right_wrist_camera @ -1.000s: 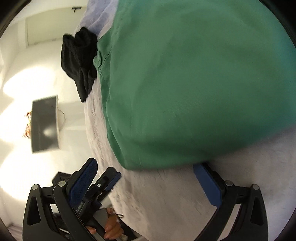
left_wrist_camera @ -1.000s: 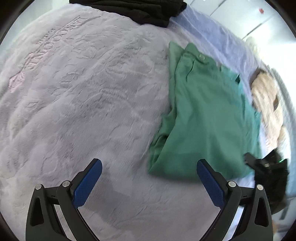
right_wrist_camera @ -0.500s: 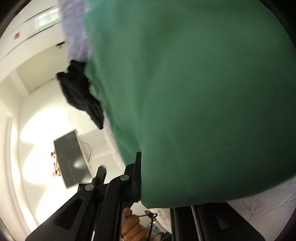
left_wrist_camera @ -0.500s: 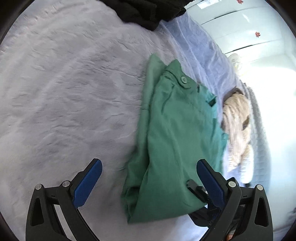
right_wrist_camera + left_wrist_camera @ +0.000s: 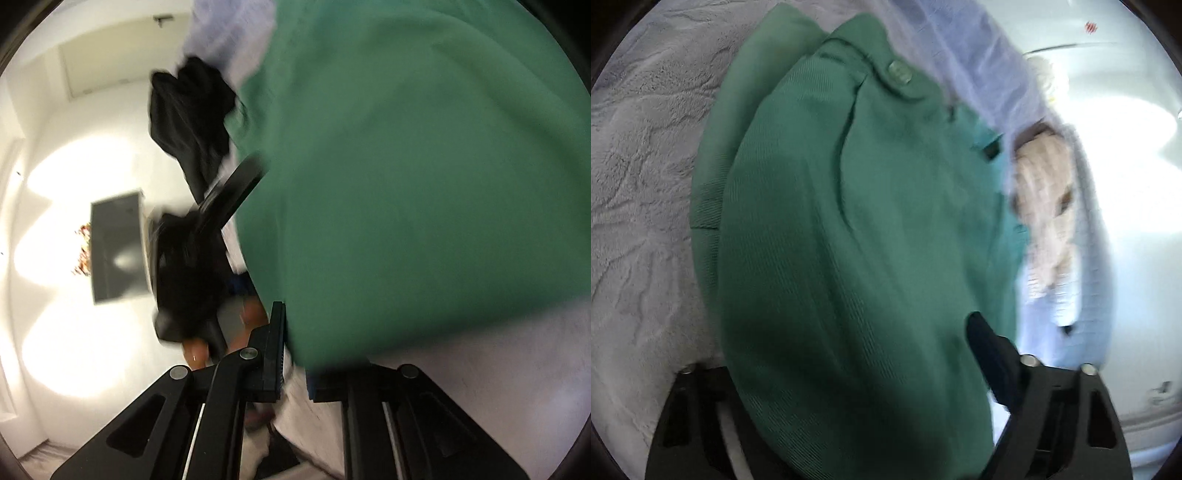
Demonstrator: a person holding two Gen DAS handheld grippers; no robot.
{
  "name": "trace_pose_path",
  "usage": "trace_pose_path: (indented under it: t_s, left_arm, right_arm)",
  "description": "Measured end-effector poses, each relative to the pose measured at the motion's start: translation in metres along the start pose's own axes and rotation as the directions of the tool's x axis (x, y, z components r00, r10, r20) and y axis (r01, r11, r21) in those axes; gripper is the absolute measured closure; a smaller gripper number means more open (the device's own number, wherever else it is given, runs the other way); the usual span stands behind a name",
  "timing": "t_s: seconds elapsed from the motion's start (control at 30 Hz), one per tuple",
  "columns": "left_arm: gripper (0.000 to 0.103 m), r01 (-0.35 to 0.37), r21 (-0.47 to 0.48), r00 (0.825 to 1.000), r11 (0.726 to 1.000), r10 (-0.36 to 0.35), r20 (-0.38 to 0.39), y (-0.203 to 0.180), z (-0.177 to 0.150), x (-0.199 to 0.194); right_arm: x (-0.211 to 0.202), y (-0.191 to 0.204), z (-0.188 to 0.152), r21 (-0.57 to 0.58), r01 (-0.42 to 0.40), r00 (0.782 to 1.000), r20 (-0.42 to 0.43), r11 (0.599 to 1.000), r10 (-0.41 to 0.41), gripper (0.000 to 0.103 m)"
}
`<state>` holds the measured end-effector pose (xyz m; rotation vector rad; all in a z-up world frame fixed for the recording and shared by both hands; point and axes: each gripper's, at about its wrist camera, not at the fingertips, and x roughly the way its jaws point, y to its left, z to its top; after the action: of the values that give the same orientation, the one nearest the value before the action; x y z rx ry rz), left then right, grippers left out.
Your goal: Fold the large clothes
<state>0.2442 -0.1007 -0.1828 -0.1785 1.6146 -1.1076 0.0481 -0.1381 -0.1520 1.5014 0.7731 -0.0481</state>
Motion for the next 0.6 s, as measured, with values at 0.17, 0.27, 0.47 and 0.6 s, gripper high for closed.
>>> trace_pose_path:
  t_s: [0.17,0.27,0.47,0.6]
  left_arm:
    - [0.046,-0.094,0.015,0.995,0.995,0.094,0.02,-0.007,-0.004,-0.001]
    - [0.072,-0.135,0.013,0.989,0.991,0.134,0.068,-0.01,-0.005,-0.003]
    - [0.081,-0.191,0.023,0.964,0.981,0.183,0.193,-0.035,-0.011,-0.016]
    - [0.085,-0.209,0.102,0.951,0.973,0.177,0.254,-0.085,-0.013,-0.027]
  right_arm:
    - [-0.053,0.004,0.001,-0.15,0.14,0.988,-0.041,0.979,-0.148,0.091]
    - [-0.097,0.011,0.022,-0.235,0.299,0.954,0.096,0.925,-0.284,0.091]
    - [-0.102,-0.016,0.078,-0.249,0.481,0.876,0.166,0.84,-0.452,0.095]
    - [-0.075,-0.053,0.087,-0.254,0.489,0.871,0.087,0.835,-0.483,0.096]
